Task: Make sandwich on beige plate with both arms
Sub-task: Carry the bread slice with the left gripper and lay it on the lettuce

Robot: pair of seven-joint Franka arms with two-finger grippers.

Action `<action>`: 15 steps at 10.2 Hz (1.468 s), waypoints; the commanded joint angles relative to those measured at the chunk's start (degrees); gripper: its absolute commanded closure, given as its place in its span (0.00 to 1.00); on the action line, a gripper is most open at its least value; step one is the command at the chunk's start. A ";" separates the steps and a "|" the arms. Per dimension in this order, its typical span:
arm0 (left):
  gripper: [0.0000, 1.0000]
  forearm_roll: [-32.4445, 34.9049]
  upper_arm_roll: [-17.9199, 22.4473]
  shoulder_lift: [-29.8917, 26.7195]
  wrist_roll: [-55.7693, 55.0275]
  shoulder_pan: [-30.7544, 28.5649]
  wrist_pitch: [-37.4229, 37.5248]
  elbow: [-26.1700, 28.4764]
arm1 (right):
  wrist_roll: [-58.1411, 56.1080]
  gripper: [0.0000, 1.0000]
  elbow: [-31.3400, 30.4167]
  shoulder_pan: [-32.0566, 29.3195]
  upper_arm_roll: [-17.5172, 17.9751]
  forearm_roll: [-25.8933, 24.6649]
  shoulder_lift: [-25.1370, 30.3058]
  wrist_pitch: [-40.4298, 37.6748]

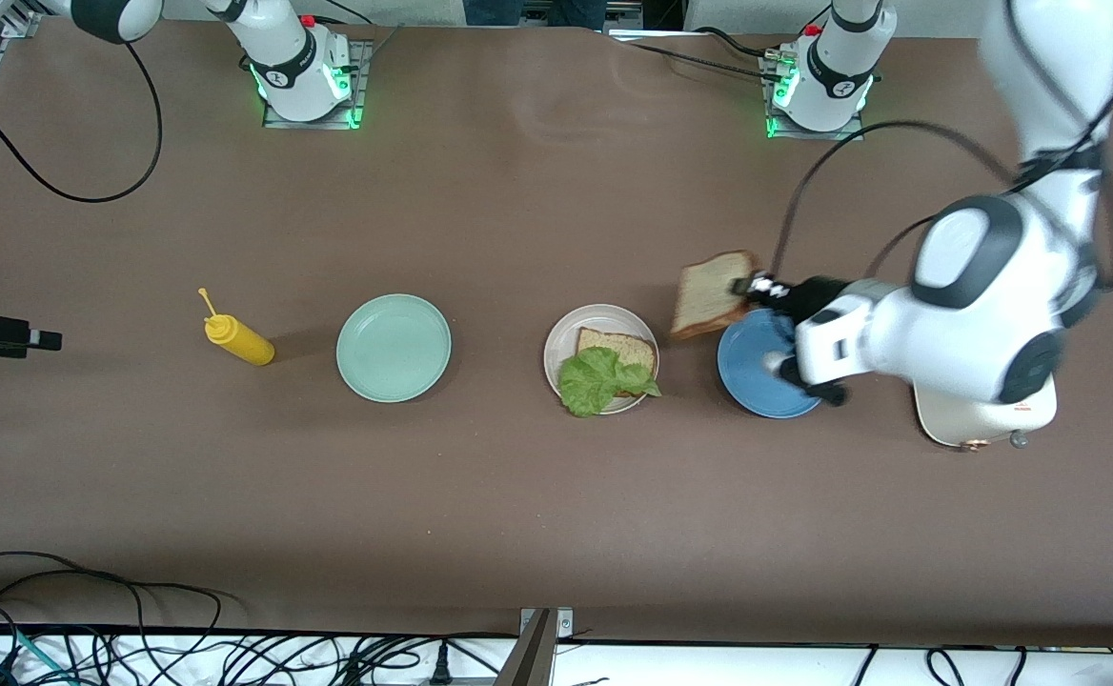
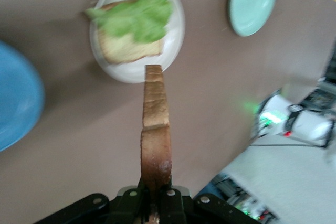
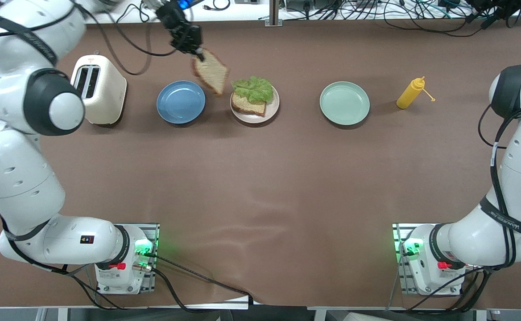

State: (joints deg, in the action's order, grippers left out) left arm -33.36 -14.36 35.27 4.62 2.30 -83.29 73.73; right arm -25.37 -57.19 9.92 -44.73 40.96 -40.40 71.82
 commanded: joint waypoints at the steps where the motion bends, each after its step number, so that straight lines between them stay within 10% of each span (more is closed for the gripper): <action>1: 1.00 -11.50 0.21 6.37 1.60 -0.19 -3.78 -1.66 | 8.46 0.22 2.35 2.89 0.87 -5.25 1.89 -2.39; 6: 1.00 -15.07 0.21 15.00 21.54 2.27 -13.91 -0.69 | 26.42 0.00 -0.71 1.08 34.74 -38.91 10.95 3.92; 12: 0.97 -16.39 0.21 18.26 28.50 3.59 -20.51 0.80 | 25.46 0.00 -10.39 -4.46 35.67 -38.06 14.40 10.26; 13: 0.05 -16.13 0.30 18.09 28.60 3.16 -20.51 2.02 | 25.46 0.00 -10.39 -4.82 35.67 -38.15 11.43 12.53; 15: 0.00 -15.60 0.30 17.73 31.13 2.37 -20.33 3.96 | 25.29 0.00 -10.22 -6.56 35.76 -37.89 10.25 13.08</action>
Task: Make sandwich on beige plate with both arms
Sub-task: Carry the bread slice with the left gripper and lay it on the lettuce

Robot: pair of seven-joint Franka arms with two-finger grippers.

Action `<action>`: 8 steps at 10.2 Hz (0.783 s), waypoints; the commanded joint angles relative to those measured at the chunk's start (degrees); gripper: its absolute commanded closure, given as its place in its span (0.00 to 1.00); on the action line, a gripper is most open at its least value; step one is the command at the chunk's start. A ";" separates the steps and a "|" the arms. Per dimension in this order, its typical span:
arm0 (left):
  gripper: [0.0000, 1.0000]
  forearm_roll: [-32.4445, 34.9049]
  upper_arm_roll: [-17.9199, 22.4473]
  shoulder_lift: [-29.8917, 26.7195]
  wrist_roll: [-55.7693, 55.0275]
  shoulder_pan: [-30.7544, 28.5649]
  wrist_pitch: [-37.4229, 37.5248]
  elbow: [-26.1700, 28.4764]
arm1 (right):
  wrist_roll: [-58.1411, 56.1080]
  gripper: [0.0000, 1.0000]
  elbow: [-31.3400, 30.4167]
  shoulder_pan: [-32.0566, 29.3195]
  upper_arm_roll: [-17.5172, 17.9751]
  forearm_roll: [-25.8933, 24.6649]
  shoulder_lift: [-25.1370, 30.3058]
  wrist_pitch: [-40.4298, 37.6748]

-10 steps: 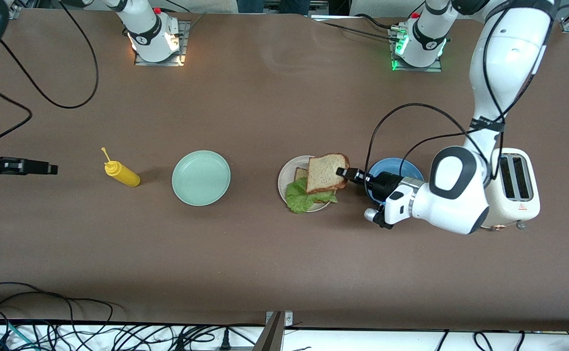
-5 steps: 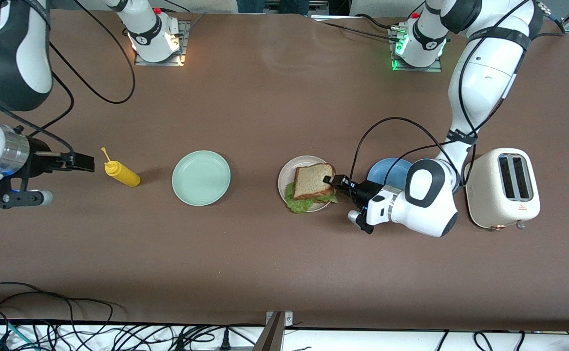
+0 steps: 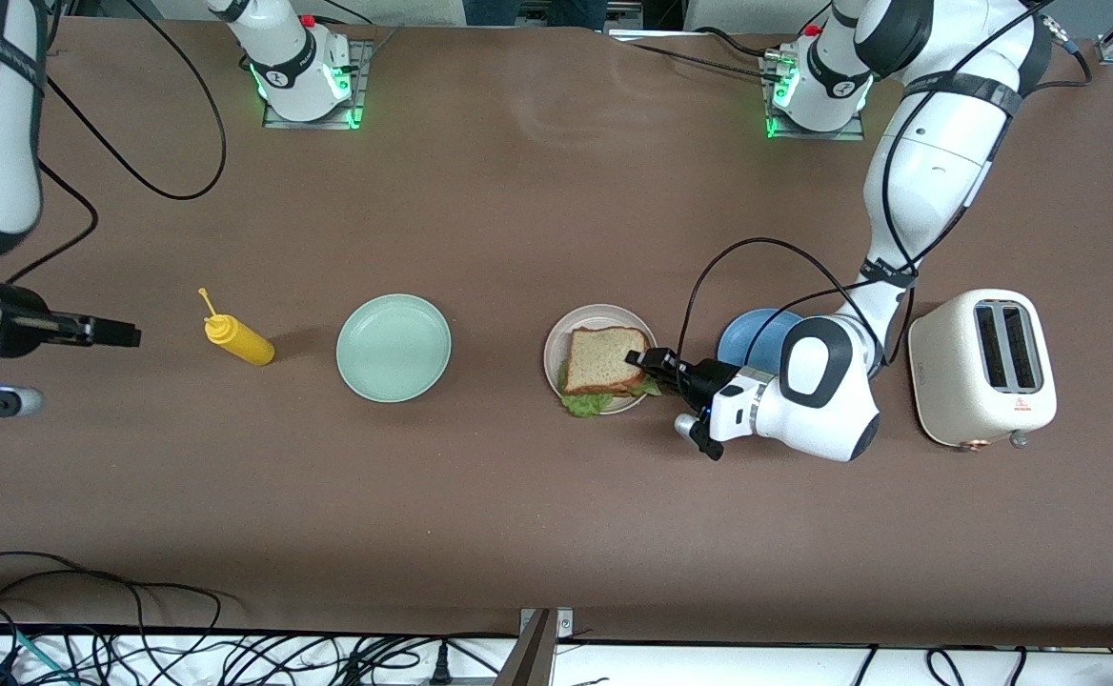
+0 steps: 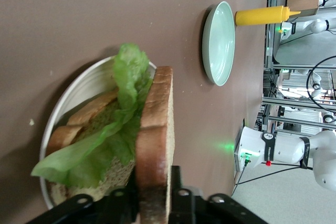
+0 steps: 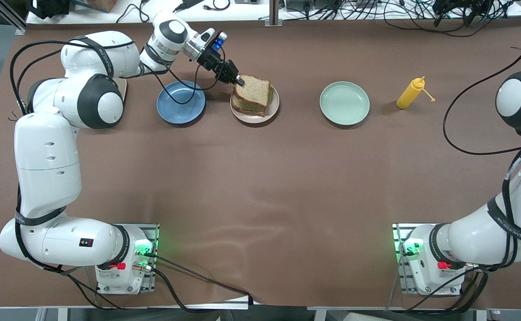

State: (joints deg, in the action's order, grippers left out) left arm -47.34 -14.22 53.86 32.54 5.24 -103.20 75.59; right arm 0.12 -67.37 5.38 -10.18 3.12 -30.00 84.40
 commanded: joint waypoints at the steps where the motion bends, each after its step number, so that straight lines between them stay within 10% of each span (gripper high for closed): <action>1: 0.00 -1.53 0.24 -1.13 3.84 -0.84 -0.42 2.45 | -0.47 0.00 0.04 -2.21 1.31 1.26 -0.84 1.28; 8: 0.00 14.60 0.42 -10.42 -8.23 -1.19 2.74 2.37 | -3.54 0.00 0.04 -3.34 1.13 -3.48 -1.38 4.37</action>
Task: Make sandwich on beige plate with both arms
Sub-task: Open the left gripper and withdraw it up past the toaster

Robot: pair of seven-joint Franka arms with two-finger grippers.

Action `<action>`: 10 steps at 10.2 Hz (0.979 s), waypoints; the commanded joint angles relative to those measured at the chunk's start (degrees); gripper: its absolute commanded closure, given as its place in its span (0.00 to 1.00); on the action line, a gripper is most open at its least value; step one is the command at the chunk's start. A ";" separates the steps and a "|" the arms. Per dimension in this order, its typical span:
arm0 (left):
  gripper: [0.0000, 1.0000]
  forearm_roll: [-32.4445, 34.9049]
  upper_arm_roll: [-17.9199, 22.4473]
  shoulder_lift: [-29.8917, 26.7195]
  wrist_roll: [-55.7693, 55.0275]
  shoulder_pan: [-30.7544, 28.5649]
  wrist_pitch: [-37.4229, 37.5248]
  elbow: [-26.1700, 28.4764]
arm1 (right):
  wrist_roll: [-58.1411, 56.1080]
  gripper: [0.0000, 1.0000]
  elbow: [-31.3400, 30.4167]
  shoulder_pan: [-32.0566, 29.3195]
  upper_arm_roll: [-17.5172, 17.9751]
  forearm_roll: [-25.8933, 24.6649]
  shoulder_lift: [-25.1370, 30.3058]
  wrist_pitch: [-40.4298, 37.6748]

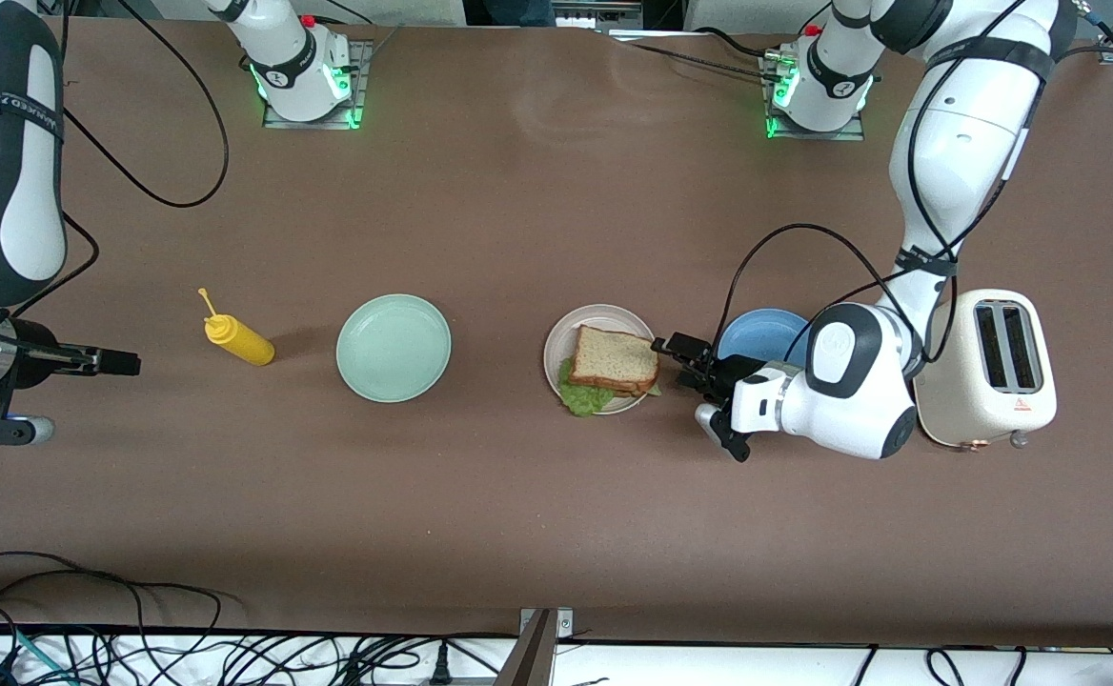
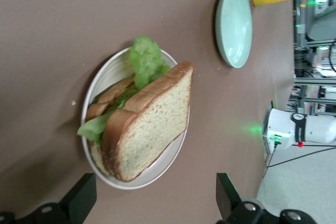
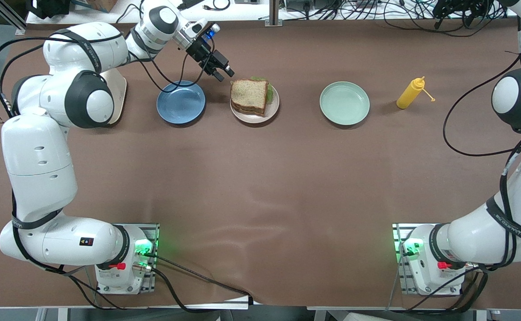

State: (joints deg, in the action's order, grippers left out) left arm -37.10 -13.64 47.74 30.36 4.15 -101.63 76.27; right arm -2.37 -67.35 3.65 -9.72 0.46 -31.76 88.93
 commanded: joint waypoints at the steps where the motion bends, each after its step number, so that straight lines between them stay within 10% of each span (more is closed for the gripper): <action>1: 0.00 8.67 -0.25 -6.68 -10.80 0.42 1.87 1.77 | -0.27 0.00 0.03 -1.37 0.75 -0.90 0.38 -0.25; 7: 0.00 35.99 -0.60 -21.71 -30.52 0.51 11.79 2.82 | -0.09 0.00 0.37 -1.27 0.67 -0.81 0.56 0.28; 10: 0.00 39.12 -0.25 -29.35 -29.75 -2.72 15.75 4.50 | -0.70 0.00 0.29 -1.36 0.41 -0.90 1.52 -0.77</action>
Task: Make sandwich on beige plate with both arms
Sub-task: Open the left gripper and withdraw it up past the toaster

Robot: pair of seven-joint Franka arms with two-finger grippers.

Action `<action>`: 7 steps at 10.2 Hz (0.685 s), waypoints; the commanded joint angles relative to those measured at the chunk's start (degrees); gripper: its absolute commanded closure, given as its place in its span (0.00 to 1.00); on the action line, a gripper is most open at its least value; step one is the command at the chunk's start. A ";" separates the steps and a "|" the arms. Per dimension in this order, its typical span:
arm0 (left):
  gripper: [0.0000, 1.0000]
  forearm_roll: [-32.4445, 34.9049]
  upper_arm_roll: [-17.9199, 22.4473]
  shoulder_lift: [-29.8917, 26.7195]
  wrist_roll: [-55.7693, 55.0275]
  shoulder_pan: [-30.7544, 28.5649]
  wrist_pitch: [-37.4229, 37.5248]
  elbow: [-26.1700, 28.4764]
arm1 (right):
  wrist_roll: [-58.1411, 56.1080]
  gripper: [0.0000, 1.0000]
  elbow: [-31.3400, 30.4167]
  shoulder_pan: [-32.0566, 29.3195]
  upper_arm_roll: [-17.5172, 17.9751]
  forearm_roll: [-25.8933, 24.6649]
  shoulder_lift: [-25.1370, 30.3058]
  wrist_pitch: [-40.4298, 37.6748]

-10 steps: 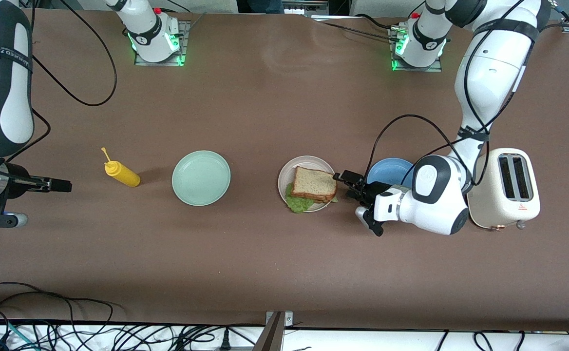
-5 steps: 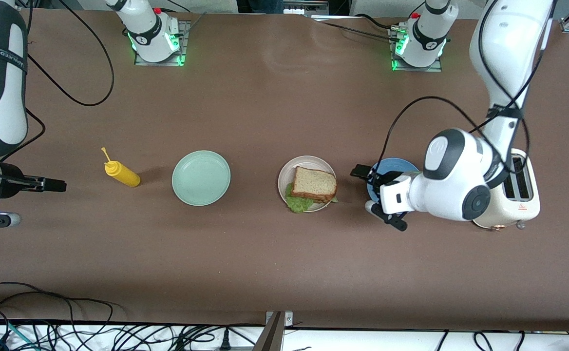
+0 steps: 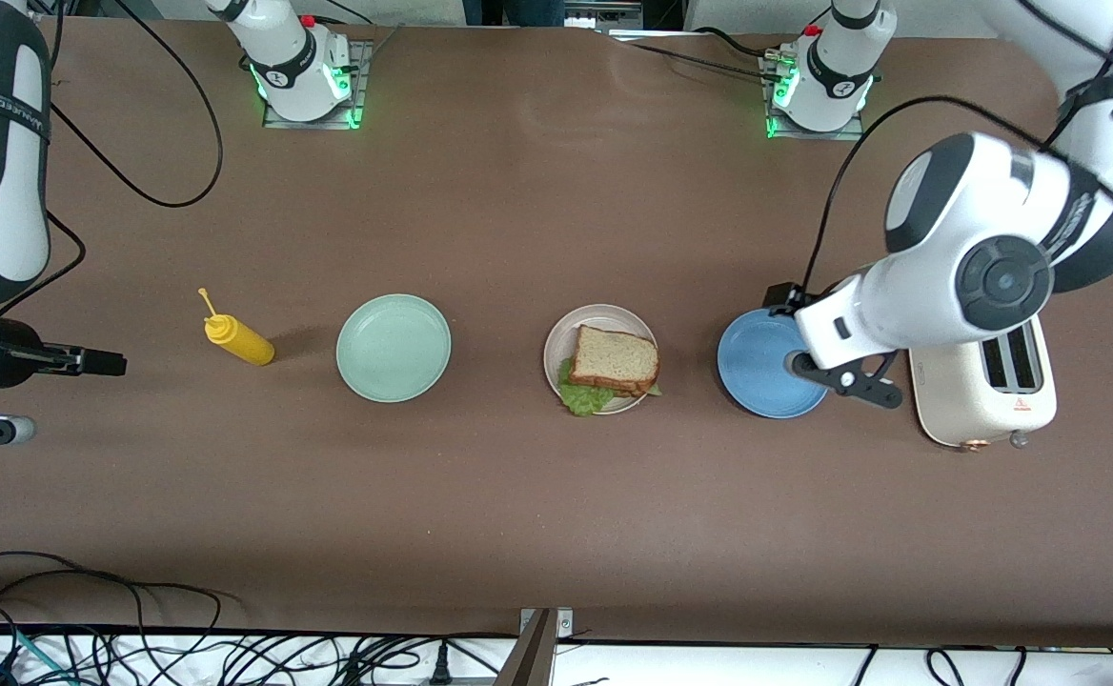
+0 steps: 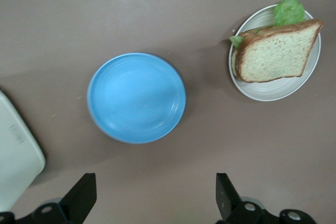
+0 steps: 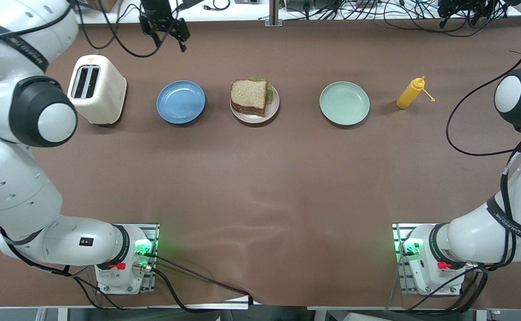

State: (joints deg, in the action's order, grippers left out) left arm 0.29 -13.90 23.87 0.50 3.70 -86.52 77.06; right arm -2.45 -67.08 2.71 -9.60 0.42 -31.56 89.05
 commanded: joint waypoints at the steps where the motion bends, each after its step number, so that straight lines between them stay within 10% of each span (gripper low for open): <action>1: 0.00 1.74 0.97 -9.85 0.21 -2.64 0.65 6.32 | -0.97 0.00 0.11 -0.42 0.46 -0.51 1.76 -0.90; 7: 0.00 1.29 9.42 -26.57 0.20 -0.36 -0.40 16.34 | -2.20 0.00 0.02 -1.12 0.46 10.91 6.69 -0.90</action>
State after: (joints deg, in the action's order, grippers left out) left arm 0.39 -5.75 2.92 0.48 2.31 -85.37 87.78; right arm -3.09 -66.40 2.80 -9.27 9.46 -24.81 88.43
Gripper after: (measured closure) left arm 0.000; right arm 0.000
